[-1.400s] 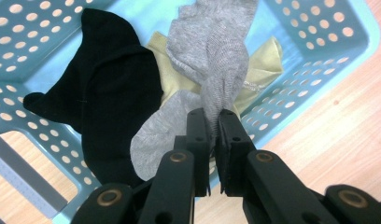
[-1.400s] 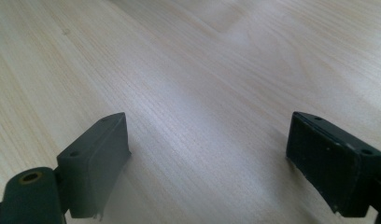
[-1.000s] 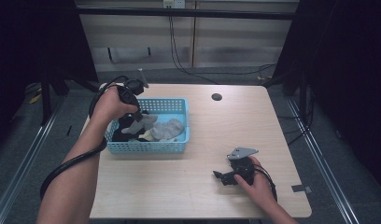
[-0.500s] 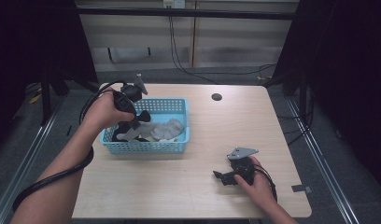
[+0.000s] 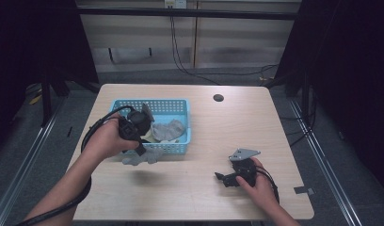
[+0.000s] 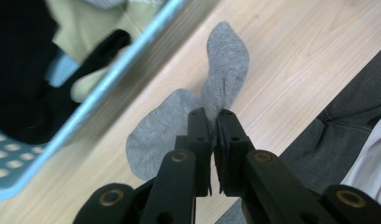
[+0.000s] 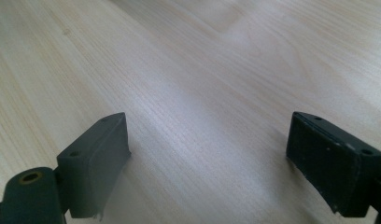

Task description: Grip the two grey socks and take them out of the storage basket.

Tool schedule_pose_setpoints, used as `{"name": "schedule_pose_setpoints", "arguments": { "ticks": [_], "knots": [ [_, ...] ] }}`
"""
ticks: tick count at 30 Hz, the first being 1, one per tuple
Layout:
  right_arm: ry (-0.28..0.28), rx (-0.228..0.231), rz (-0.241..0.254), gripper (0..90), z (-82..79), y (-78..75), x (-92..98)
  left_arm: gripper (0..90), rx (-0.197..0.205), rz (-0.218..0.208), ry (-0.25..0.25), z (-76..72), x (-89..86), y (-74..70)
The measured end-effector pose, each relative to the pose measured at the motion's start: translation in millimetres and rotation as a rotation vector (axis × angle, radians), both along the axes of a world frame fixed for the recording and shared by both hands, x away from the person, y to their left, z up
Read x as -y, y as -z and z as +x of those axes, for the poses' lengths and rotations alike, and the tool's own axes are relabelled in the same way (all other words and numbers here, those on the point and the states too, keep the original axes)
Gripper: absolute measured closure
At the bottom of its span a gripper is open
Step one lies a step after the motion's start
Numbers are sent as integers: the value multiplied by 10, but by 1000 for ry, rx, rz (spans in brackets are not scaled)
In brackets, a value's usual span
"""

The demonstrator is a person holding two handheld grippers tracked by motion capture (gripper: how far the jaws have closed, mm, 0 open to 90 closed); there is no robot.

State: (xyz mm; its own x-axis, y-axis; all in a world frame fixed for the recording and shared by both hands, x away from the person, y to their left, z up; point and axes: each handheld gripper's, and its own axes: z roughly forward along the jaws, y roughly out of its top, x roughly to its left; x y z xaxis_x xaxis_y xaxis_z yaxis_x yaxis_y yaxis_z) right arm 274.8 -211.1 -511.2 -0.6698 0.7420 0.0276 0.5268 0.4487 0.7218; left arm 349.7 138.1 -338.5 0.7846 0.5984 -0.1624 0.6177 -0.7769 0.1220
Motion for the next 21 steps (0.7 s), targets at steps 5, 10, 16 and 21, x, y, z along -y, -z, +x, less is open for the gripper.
{"name": "schedule_pose_setpoints", "arguments": {
  "ticks": [5, 10, 16, 21],
  "knots": [
    [0, 1, 0, 125, 0, 1, 0, 854, -4, 7, -19, -19, 3, 254],
    [0, -1, 0, 125, -1, 1, 0, 851, -10, -4, -39, -10, 30, 509],
    [-3, 0, -2, 125, 0, 1, 2, 784, -1, -24, -31, 0, 62, 591],
    [-1, -1, -2, 125, -1, 1, 1, 641, 11, -49, -36, -15, 80, 572]
  ]
}}
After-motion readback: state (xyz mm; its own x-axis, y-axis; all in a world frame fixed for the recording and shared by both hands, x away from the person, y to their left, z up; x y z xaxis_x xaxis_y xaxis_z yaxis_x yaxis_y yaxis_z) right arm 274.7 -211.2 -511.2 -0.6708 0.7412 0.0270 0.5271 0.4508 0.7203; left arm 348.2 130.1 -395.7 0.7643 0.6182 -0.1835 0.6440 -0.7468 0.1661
